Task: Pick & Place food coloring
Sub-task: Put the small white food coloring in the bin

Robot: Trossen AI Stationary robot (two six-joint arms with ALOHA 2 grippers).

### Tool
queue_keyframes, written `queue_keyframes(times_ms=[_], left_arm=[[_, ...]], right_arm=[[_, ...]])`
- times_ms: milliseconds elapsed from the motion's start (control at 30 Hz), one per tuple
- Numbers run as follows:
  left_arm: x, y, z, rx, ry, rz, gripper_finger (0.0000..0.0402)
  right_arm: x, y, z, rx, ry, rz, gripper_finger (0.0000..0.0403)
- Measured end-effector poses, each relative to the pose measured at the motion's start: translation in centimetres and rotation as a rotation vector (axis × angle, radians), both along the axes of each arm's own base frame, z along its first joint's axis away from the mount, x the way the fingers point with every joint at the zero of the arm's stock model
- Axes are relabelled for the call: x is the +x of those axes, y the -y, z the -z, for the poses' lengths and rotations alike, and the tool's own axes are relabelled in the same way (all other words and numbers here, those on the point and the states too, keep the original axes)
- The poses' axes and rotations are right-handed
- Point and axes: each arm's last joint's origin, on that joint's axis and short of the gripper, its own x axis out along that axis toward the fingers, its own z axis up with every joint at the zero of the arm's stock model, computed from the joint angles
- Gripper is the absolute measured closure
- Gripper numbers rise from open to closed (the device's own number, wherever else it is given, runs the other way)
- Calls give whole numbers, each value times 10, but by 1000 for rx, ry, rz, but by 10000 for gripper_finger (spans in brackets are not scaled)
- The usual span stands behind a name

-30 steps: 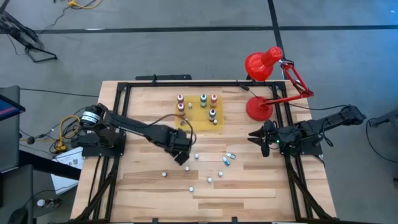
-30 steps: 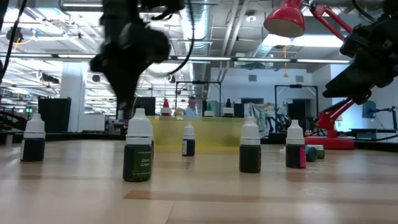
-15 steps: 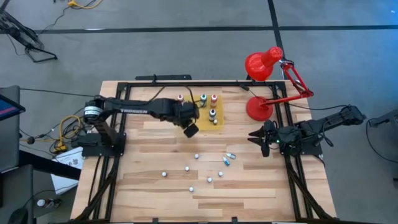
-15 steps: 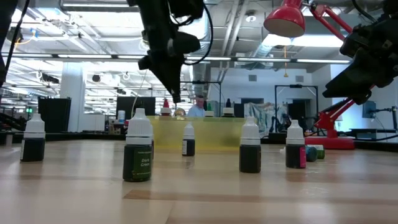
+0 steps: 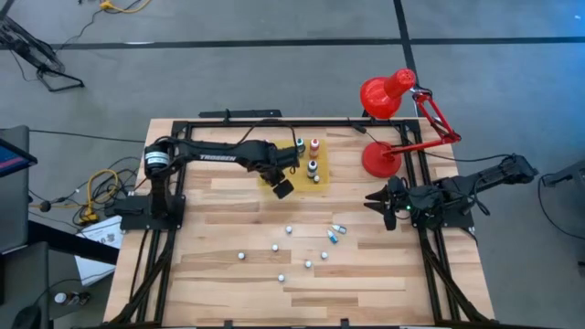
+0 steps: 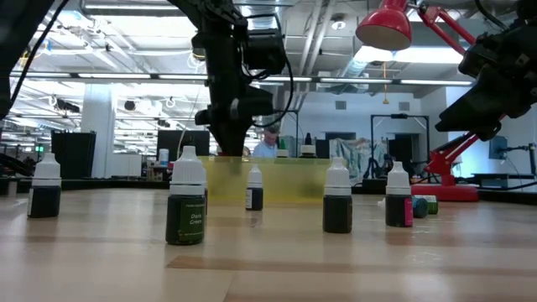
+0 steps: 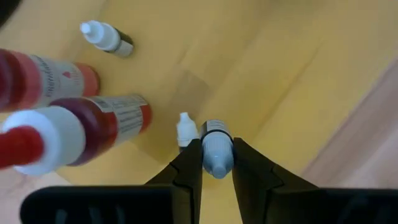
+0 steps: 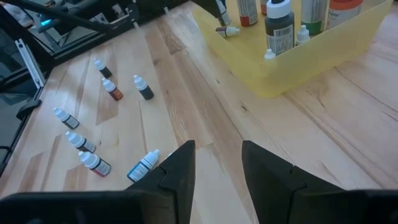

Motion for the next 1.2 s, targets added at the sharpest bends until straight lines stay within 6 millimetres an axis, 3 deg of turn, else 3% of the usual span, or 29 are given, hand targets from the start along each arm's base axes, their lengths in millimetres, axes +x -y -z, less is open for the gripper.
queue_keyframes(times_ms=[967, 1200], left_arm=[[5, -3, 35, -149, -71, -15, 338], [6, -5, 35, -150, -64, -3, 329]], right_arm=[[0, 0, 0, 0, -1, 0, 281], [0, 0, 0, 0, -1, 0, 281]])
